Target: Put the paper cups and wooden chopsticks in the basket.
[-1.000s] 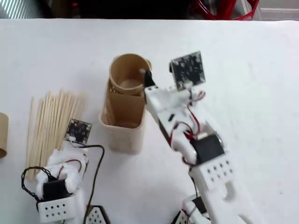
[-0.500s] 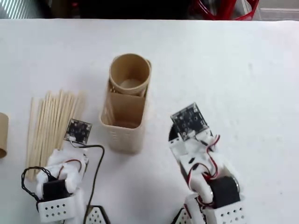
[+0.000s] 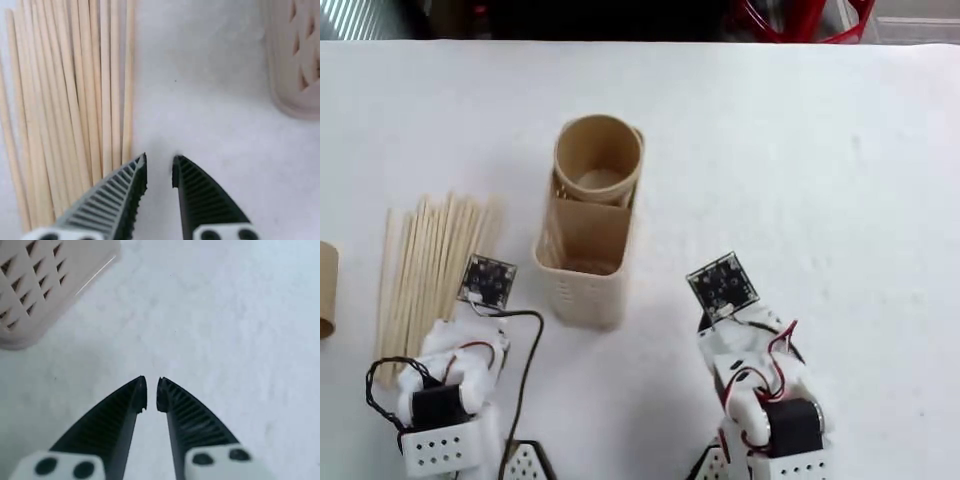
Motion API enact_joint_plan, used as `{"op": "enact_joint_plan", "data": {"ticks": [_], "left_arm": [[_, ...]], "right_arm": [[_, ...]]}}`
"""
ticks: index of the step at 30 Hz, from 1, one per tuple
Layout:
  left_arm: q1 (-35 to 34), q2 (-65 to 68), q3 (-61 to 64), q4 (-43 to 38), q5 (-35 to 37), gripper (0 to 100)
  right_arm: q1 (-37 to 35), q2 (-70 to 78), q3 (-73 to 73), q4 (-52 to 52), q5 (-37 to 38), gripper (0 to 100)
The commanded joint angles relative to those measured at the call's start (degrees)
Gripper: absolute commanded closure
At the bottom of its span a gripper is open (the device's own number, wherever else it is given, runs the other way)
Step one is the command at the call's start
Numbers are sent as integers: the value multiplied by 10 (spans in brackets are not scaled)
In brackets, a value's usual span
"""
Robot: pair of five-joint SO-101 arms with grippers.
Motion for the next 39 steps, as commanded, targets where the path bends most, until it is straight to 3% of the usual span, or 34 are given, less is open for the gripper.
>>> {"op": "enact_joint_plan", "data": {"ticks": [1,18,25,27,30,34,39], "left_arm": [[-3,-4,-1,3,-4,897],[-1,-4,-1,3,-3,896],[-14,-5,-1,3,-6,896],[-46,-6,-5,-10,-43,895],[-79,-5,-52,-40,-167,897],[-153,-5,-171,-25,-124,895],[-213,0,-382,35,-121,893]], "right_arm": [[7,-1,28,3,6,945],[9,-1,133,0,7,946],[73,-1,133,1,7,945],[87,-1,133,3,7,946],[96,0,133,3,7,946],[96,0,133,4,7,946],[96,0,133,4,7,946]]}}
